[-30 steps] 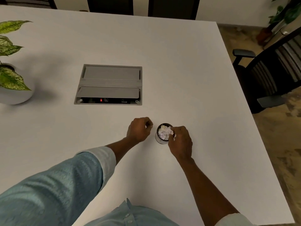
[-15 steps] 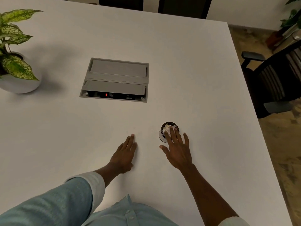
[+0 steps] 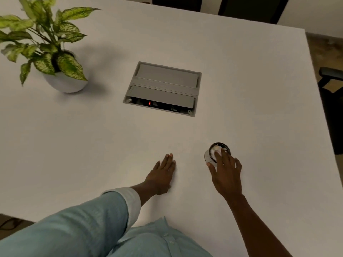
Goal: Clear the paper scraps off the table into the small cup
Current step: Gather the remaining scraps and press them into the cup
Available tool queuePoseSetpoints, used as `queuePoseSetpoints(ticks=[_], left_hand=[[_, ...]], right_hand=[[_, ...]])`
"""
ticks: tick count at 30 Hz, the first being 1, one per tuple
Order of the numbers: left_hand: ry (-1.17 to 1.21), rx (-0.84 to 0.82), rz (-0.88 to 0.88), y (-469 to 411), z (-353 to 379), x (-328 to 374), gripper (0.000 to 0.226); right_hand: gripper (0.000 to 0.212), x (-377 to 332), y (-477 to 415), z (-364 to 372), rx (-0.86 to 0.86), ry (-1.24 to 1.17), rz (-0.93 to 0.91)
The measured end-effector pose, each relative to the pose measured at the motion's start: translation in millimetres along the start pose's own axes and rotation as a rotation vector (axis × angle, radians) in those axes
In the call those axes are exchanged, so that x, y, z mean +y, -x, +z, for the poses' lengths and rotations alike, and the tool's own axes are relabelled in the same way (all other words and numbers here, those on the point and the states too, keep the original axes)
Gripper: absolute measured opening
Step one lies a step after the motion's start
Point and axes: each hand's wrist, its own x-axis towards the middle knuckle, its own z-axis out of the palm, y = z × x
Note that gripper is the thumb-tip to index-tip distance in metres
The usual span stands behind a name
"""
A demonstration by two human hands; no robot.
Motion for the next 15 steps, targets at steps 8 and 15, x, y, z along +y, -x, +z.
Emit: queuePoseSetpoints(ticks=[8,15], left_hand=[[-0.031,0.009,0.028,18.1,11.8,-5.8,0.099],[-0.005,-0.029,0.027,40.6,15.6,-10.4,0.092]], right_hand=[[0.068,-11.4,15.1,3.0,-0.041,-0.038,0.03],[0.061,-20.3,10.2,-9.9,-0.017,-0.08,0.04]])
